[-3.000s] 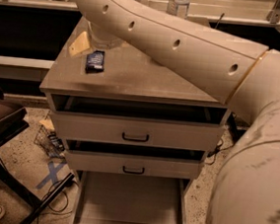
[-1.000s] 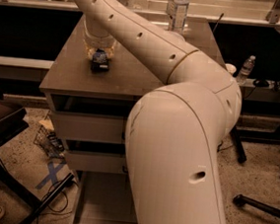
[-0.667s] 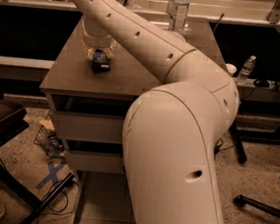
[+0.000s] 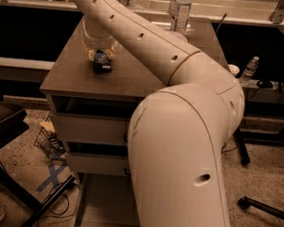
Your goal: Place rxbar blueberry into bottom drawer
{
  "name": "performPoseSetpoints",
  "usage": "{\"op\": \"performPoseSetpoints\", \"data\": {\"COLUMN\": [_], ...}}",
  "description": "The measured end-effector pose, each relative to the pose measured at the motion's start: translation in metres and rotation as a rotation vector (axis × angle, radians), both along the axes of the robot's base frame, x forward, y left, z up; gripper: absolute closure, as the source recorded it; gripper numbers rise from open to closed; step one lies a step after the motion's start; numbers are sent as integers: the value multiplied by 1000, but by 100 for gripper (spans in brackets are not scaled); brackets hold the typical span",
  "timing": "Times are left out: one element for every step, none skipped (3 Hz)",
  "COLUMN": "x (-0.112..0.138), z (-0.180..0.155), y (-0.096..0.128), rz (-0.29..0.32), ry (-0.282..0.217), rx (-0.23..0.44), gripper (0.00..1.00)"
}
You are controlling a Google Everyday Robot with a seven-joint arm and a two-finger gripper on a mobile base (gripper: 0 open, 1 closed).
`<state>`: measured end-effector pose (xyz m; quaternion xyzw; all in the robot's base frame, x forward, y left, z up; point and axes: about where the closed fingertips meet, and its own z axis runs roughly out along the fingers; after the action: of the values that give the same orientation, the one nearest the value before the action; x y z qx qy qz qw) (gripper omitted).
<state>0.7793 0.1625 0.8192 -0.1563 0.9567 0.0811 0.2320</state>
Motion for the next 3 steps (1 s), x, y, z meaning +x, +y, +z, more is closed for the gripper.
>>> {"op": "performPoseSetpoints", "data": {"x": [0, -9, -40], "z": [1, 35, 119], "y": [0, -26, -68], "rz": [0, 47, 165], "ry": [0, -67, -219], "rx": [0, 49, 107], "gripper": [100, 100, 100]}}
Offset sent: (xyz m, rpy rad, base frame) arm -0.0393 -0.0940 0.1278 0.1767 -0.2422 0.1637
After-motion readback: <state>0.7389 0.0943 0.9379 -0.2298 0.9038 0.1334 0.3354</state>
